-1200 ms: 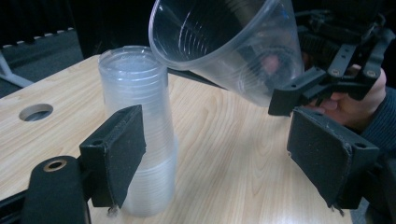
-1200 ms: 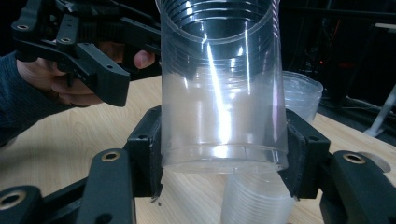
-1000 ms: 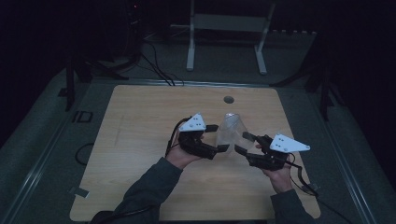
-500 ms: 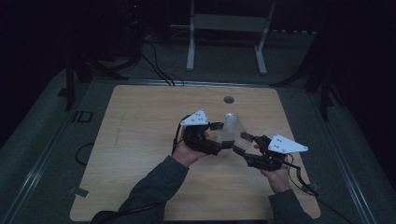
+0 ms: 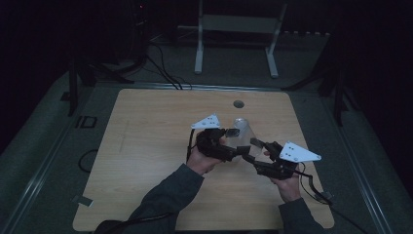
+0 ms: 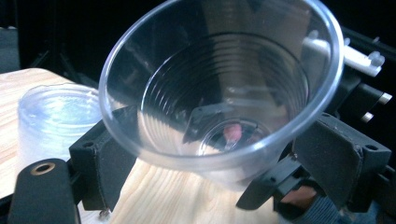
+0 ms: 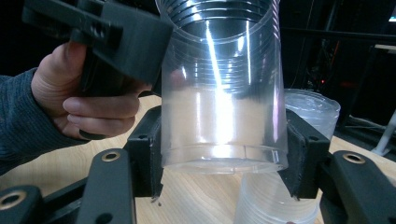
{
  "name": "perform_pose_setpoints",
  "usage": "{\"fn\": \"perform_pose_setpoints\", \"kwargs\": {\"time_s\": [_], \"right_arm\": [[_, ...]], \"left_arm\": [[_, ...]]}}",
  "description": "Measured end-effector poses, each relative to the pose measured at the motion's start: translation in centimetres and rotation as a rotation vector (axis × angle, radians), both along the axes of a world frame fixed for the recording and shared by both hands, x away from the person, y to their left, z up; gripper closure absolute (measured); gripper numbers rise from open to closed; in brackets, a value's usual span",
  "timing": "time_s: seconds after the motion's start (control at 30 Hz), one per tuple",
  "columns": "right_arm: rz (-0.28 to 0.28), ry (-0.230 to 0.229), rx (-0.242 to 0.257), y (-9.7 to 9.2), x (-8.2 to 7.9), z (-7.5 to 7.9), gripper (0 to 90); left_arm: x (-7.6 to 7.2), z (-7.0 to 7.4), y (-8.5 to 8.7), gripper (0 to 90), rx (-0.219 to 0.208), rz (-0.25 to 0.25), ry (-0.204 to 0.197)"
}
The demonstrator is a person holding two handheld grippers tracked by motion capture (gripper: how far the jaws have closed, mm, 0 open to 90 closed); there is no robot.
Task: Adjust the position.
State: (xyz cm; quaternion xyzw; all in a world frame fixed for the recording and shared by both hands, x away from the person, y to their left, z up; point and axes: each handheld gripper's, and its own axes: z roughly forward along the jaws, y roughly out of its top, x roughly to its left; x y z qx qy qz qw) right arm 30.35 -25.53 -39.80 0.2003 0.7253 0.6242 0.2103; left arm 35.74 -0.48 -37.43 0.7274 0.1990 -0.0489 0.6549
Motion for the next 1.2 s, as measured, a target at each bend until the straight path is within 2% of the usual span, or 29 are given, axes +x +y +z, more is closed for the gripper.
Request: {"fn": "perform_pose_setpoints", "kwargs": {"time_s": [0.13,0.23,0.43,0.67,0.8,0.97,1.2], "right_arm": [[0.006,-0.004,0.004,0.11,-0.03,-0.09,41.4],[0.014,-0.004,0.003,0.22,-0.05,-0.16,41.4],[0.026,0.003,0.001,0.21,-0.03,-0.16,41.2],[0.033,0.017,-0.01,0.18,0.04,-0.13,40.0],[0.038,0.046,-0.022,0.05,0.1,0.0,37.3],[0.038,0.074,-0.057,-0.19,0.12,0.08,30.3],[0.034,0.097,-0.106,-0.53,0.05,0.19,27.0]], "left_arm": [[0.15,0.09,0.11,15.6,-0.056,-0.002,0.031],[0.18,0.19,0.19,15.7,-0.087,0.007,0.041],[0.29,0.02,0.45,24.8,-0.112,0.011,0.044],[0.09,0.04,0.33,29.5,-0.109,0.004,0.025],[0.06,0.09,0.37,30.1,-0.107,0.004,0.021],[0.04,0.31,0.59,30.4,-0.103,0.015,0.012],[-0.14,0.51,0.68,30.6,-0.07,0.035,-0.012]]}}
